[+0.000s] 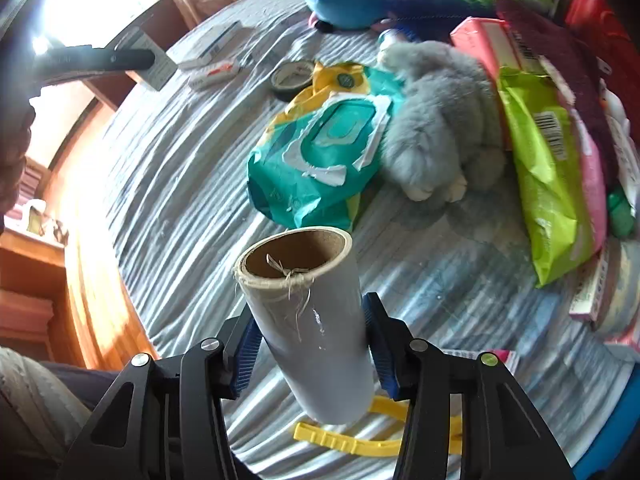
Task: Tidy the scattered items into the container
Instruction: 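Lift and carry the barcode box and paper roll over the blue crate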
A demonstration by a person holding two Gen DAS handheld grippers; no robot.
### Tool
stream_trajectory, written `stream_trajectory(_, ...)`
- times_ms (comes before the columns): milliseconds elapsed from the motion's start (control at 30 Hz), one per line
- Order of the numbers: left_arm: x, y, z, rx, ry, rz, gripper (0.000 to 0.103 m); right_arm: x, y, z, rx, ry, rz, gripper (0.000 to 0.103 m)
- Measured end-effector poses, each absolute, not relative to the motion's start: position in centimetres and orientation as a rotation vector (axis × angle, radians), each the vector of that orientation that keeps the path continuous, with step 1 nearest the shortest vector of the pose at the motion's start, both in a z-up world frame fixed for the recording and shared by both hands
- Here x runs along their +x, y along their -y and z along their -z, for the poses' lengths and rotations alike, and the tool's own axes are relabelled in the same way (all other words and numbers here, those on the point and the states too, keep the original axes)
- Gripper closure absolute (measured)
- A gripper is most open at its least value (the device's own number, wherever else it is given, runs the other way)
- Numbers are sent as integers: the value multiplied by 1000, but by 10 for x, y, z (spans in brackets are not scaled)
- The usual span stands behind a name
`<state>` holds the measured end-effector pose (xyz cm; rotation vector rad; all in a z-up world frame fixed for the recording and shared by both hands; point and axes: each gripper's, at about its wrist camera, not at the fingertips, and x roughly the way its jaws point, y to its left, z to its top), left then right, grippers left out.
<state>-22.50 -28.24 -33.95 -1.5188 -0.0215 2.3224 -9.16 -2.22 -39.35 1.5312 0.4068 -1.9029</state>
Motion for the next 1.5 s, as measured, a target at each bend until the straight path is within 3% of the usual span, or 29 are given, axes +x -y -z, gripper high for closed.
stream_trajectory(533,-207,192,229,-1253,-94,-2332,73,-72,-36,240,1320,-201,2247,56)
stream_trajectory(1000,-155,46,94,-928,-120,-2232,73,-35,-203,85,1027,34,2636,56)
stream_trajectory(1500,-63,-150,23,-733,-165,-2021,73,13,-400,27,971,172,2897,56)
